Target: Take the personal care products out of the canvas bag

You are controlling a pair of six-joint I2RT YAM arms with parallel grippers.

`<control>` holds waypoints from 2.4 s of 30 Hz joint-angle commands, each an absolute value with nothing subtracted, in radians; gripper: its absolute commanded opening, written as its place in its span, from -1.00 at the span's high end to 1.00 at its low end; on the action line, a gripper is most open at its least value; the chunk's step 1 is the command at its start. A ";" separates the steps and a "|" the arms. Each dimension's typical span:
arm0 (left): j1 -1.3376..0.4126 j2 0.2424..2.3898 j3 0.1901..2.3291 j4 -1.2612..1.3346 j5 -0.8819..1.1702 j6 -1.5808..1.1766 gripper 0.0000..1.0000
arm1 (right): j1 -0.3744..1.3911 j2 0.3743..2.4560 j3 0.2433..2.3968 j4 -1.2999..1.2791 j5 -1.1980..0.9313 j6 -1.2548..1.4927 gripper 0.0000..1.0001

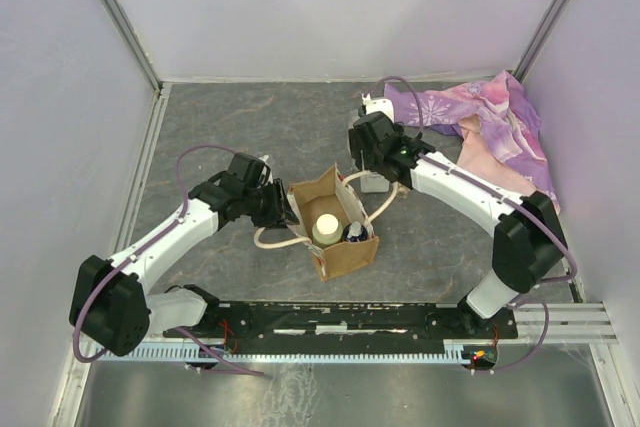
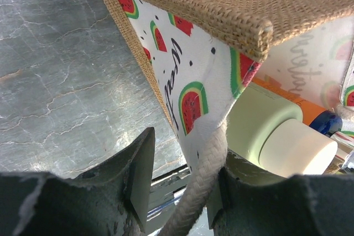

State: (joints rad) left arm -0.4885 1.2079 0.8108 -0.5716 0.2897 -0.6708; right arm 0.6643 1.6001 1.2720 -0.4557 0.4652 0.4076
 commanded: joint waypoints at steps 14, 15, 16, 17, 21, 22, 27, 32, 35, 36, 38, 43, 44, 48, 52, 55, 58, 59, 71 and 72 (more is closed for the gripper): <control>-0.487 1.168 0.796 -0.580 0.280 -0.708 0.95 | 0.664 1.593 1.400 -0.399 0.486 0.394 -0.99; -0.487 1.167 0.799 -0.581 0.277 -0.707 0.95 | 0.671 1.571 1.403 -0.399 0.488 0.383 -1.00; -0.487 1.167 0.802 -0.584 0.276 -0.706 0.95 | 0.684 1.547 1.407 -0.398 0.496 0.365 -1.00; -0.487 1.169 0.806 -0.584 0.274 -0.704 0.95 | 0.714 1.523 1.415 -0.405 0.518 0.346 -0.99; -0.487 1.176 0.806 -0.584 0.273 -0.703 0.95 | 0.880 1.455 1.452 -0.469 0.679 0.227 -1.00; -0.487 1.178 0.803 -0.581 0.274 -0.703 0.95 | 0.912 1.439 1.457 -0.479 0.689 0.202 -1.00; -0.487 1.190 0.794 -0.560 0.286 -0.710 0.95 | 0.984 1.391 1.507 -0.622 0.531 0.256 -0.98; -0.488 1.203 0.809 -0.550 0.295 -0.707 0.95 | 1.006 1.401 1.463 -0.700 0.400 0.344 -0.94; -0.487 1.223 0.831 -0.559 0.298 -0.695 0.95 | 1.010 1.403 1.405 -0.693 0.322 0.375 -0.93; -0.488 1.224 0.834 -0.560 0.298 -0.694 0.95 | 1.013 1.405 1.392 -0.690 0.285 0.384 -0.92; -0.488 1.226 0.836 -0.556 0.297 -0.693 0.95 | 1.019 1.413 1.364 -0.681 0.222 0.396 -0.91; -0.488 1.234 0.832 -0.554 0.305 -0.690 0.95 | 1.046 1.434 1.320 -0.668 0.127 0.414 -0.86; -0.487 1.231 0.829 -0.555 0.304 -0.690 0.95 | 1.056 1.439 1.316 -0.672 0.121 0.417 -0.85; -0.487 1.222 0.817 -0.549 0.302 -0.694 0.95 | 1.080 1.459 1.305 -0.691 0.105 0.418 -0.81; -0.487 1.221 0.812 -0.546 0.307 -0.696 0.95 | 1.105 1.479 1.295 -0.712 0.118 0.420 -0.75; -0.487 1.222 0.814 -0.546 0.308 -0.697 0.95 | 1.116 1.493 1.290 -0.713 0.136 0.422 -0.67; -0.487 1.223 0.816 -0.545 0.311 -0.698 0.95 | 1.124 1.500 1.269 -0.692 0.191 0.425 -0.65; -0.487 1.222 0.817 -0.545 0.313 -0.698 0.95 | 1.123 1.502 1.261 -0.683 0.210 0.425 -0.65; -0.488 1.199 0.811 -0.558 0.309 -0.701 0.95 | 1.124 1.550 1.301 -0.680 0.264 0.377 0.06; -0.488 1.196 0.809 -0.561 0.307 -0.701 0.95 | 1.123 1.543 1.309 -0.685 0.270 0.373 0.11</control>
State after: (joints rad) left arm -0.4885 1.2236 0.8059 -0.5694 0.2955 -0.6918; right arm 1.1191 1.5272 1.2812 -0.6441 0.2314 0.4107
